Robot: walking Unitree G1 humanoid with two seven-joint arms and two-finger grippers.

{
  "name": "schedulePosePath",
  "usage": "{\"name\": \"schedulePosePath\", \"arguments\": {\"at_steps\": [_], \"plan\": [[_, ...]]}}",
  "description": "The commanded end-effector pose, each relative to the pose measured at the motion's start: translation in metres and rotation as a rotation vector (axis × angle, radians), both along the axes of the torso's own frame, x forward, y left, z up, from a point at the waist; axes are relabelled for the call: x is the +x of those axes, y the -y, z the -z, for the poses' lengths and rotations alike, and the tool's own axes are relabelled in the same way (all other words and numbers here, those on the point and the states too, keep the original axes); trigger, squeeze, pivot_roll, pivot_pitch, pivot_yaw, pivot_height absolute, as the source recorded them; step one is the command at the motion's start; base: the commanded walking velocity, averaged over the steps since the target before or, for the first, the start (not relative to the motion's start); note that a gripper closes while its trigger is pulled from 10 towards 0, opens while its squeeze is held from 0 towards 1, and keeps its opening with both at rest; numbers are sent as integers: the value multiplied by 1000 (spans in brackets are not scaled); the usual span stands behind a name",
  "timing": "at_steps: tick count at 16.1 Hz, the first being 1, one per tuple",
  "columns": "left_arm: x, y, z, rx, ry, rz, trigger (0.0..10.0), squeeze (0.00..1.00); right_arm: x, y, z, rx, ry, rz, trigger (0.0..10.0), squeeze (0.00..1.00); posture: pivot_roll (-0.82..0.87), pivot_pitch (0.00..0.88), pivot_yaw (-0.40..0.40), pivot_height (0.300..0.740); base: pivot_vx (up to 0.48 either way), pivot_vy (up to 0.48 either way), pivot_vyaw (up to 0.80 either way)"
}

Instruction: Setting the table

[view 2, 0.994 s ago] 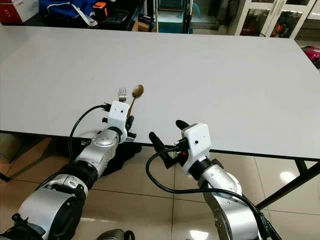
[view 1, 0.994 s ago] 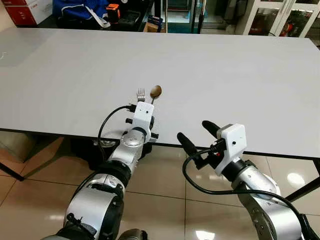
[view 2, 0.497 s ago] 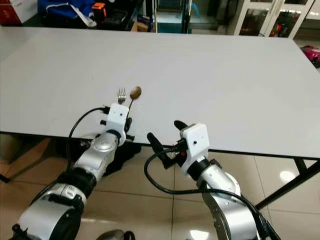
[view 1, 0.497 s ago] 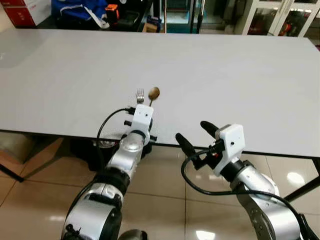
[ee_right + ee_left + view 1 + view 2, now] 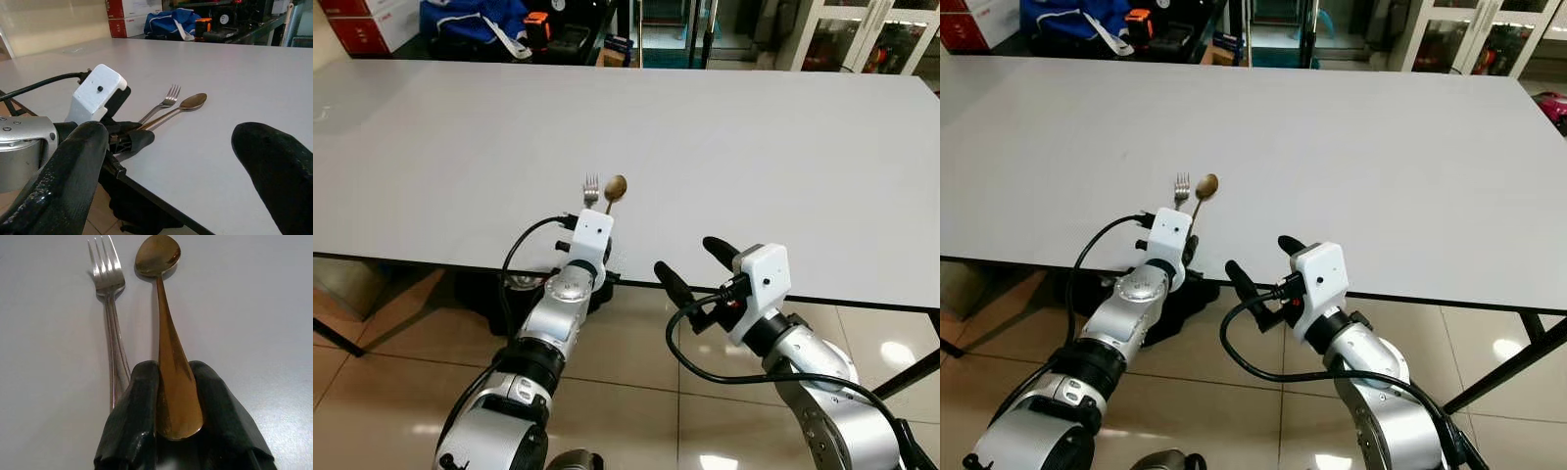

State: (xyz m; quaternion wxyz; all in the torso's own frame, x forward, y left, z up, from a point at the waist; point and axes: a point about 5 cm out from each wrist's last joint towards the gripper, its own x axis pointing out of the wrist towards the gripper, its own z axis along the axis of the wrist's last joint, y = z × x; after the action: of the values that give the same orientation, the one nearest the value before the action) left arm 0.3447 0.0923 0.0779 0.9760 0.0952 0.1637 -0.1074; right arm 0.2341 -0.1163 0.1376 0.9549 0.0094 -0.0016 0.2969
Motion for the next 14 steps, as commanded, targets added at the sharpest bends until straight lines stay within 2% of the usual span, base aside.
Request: {"name": "schedulePosePath", "arguments": {"at_steps": [1,2,3,4,5,6,12,13,14], "plan": [[-6,-1,10,9,-53,8,10000,0,1,-2,-3,2,16,-12,10000,0,6,14,81,740,0,0,0],[-6,-1,9,5,-57,12,10000,90,1,-2,-3,2,16,-11,10000,0,6,14,81,740,0,0,0],[-6,-2,9,7,-60,13,10000,620,1,-1,-3,2,17,-11,10000,0,6,13,81,740,0,0,0],[-6,-2,9,9,-62,10,10000,635,1,-2,-3,2,17,-12,10000,0,6,13,81,740,0,0,0],[-7,-2,10,7,-67,13,10000,949,1,-2,-3,2,16,-14,10000,0,6,14,80,740,0,0,0],[-7,-3,10,8,-68,12,10000,1000,1,-2,-3,1,17,-14,10000,0,6,14,80,740,0,0,0],[-7,1,6,-2,-63,28,10000,1000,1,-1,-3,-1,19,-12,10000,0,5,13,81,740,0,0,0],[-5,4,1,-29,-32,30,10000,1000,1,-1,-3,0,20,-11,10000,0,5,14,81,740,0,0,0],[-3,8,-8,-75,21,35,10000,102,2,-1,-3,0,21,-10,10000,0,4,14,79,740,0,0,0]]}}
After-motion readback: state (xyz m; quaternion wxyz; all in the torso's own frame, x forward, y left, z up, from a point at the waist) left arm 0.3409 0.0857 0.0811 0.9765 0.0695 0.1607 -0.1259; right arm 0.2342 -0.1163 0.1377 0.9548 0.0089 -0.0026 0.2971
